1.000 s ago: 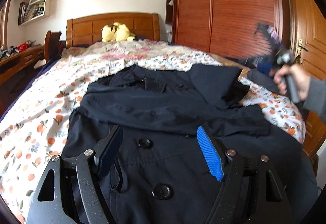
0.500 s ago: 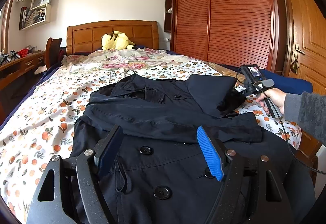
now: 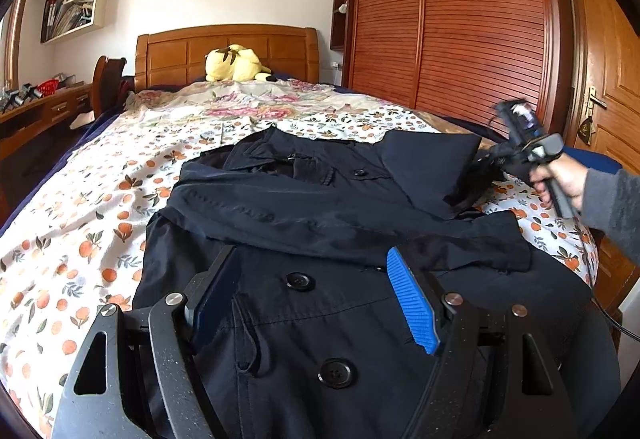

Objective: Fold large clothes

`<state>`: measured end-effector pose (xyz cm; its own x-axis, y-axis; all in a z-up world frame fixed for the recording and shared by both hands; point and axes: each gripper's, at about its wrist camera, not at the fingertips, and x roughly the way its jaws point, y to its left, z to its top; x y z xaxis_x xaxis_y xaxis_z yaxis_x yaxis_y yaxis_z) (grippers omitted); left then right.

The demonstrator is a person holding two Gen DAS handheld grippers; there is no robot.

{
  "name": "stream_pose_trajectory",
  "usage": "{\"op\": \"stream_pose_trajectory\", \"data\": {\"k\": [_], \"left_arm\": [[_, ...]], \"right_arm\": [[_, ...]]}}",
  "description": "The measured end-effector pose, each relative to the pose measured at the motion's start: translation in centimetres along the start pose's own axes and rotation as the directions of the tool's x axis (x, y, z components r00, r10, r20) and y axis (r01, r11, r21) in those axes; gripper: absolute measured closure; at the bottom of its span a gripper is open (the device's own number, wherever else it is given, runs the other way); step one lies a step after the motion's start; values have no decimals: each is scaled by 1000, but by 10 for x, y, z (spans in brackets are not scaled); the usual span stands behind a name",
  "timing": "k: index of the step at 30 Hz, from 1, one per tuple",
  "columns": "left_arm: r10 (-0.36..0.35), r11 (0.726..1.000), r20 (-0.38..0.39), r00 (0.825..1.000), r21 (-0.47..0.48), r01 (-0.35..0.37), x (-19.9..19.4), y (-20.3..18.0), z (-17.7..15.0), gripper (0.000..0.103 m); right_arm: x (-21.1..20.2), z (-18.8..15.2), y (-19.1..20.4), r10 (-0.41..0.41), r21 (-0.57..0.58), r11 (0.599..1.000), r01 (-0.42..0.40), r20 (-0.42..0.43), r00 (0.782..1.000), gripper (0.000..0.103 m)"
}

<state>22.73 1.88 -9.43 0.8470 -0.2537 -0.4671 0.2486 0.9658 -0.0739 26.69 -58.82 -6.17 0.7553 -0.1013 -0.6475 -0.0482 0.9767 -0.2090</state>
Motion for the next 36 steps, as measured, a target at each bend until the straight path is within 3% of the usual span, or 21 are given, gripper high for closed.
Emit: {"op": "stream_pose_trajectory", "data": {"k": [7,14,21,27,32,34,36], "left_arm": [[13,1000,5,1000,-20,-13,-4,11,-1,27],[32,999,15,999,-31,-31,-13,20,-2,27],[59,998,24,998,-35,-58,-24,32,-6,27],[79,995,28,996,-55,-77,-30,44,-10,27],[87,994,39,995,-71,-84,-34,51,-9,27],[90,993,41,995,-75,-87,-34,52,-8,27],[93,993,42,995,-77,-89,-34,54,-8,27]], "right_arm": [[-95,17,28,64,-72,996,-52,176,982,97],[-178,25,89,226,-218,962,-164,299,927,97],[-220,-2,155,389,-332,898,-288,294,873,97],[-249,-28,188,508,-394,831,-392,250,824,97],[-268,-36,194,560,-412,796,-443,226,797,78],[-267,-32,192,554,-419,797,-435,220,803,63],[-273,-35,192,578,-428,779,-458,205,790,59]]}}
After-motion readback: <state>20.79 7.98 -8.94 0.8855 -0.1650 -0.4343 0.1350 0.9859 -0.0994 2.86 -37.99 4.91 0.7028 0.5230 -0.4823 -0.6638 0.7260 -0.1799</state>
